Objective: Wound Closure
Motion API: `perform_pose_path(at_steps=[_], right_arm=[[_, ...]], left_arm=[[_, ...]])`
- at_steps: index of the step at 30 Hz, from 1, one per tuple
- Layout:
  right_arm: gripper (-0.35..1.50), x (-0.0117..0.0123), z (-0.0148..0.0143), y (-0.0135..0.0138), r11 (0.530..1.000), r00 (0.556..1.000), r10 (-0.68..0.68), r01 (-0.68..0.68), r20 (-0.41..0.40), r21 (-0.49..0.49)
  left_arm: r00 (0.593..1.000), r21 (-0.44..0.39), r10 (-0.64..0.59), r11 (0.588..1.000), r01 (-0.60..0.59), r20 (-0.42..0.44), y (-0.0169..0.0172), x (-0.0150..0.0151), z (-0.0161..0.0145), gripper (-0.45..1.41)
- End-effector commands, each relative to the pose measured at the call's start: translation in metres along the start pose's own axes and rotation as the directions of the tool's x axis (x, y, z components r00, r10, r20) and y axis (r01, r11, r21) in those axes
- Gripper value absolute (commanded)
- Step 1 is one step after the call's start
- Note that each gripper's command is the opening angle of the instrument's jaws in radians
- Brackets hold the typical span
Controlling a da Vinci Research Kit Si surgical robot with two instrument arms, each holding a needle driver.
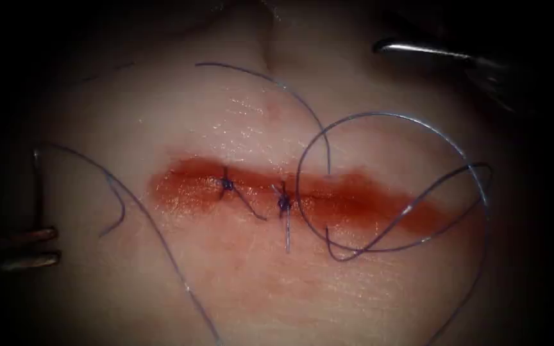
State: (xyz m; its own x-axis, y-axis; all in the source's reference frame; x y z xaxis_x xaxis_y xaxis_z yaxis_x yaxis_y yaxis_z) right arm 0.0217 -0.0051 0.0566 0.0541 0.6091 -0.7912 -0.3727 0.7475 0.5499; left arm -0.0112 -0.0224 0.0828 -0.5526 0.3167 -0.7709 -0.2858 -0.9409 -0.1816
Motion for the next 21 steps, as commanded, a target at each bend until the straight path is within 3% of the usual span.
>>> perform_pose_path(at_steps=[1, 2, 4, 6, 11, 16, 21], right_arm=[[1.26, -0.0008, 0.0001, -0.0001, 1.000, 1.000, 0.002, -0.002, 0.002, -0.003], [1.26, -0.0008, -0.0001, -0.0001, 1.000, 1.000, 0.002, -0.002, 0.002, -0.003], [1.26, -0.0008, -0.0003, 0.0000, 1.000, 1.000, 0.002, -0.002, 0.002, -0.002], [1.26, -0.0008, -0.0003, 0.0000, 1.000, 1.000, 0.002, -0.002, 0.003, -0.002], [1.28, -0.0008, -0.0004, -0.0001, 1.000, 1.000, 0.002, -0.002, 0.003, -0.001], [1.30, -0.0009, -0.0007, -0.0003, 1.000, 1.000, 0.001, -0.001, 0.003, 0.002], [1.30, -0.0010, -0.0014, -0.0003, 1.000, 1.000, 0.001, -0.001, 0.003, 0.008]], left_arm=[[0.999, -0.005, -0.041, 0.999, 0.041, -0.007, 0.0004, -0.0003, 0.0003, 0.26], [0.996, -0.001, -0.091, 0.996, 0.091, -0.015, -0.0003, -0.0001, -0.0003, 0.68], [0.978, 0.002, -0.206, 0.979, 0.206, -0.034, -0.0014, 0.0004, -0.0014, 1.03], [0.956, 0.002, -0.287, 0.958, 0.287, -0.063, -0.0028, 0.0010, -0.0027, 1.21], [0.912, 0.038, -0.380, 0.920, 0.390, -0.153, -0.0047, 0.0029, -0.0052, 1.26], [0.880, -0.015, -0.420, 0.904, 0.428, -0.222, -0.0052, 0.0061, -0.0072, 1.26], [0.868, -0.072, -0.442, 0.896, 0.437, -0.227, -0.0055, 0.0092, -0.0068, 1.25]])
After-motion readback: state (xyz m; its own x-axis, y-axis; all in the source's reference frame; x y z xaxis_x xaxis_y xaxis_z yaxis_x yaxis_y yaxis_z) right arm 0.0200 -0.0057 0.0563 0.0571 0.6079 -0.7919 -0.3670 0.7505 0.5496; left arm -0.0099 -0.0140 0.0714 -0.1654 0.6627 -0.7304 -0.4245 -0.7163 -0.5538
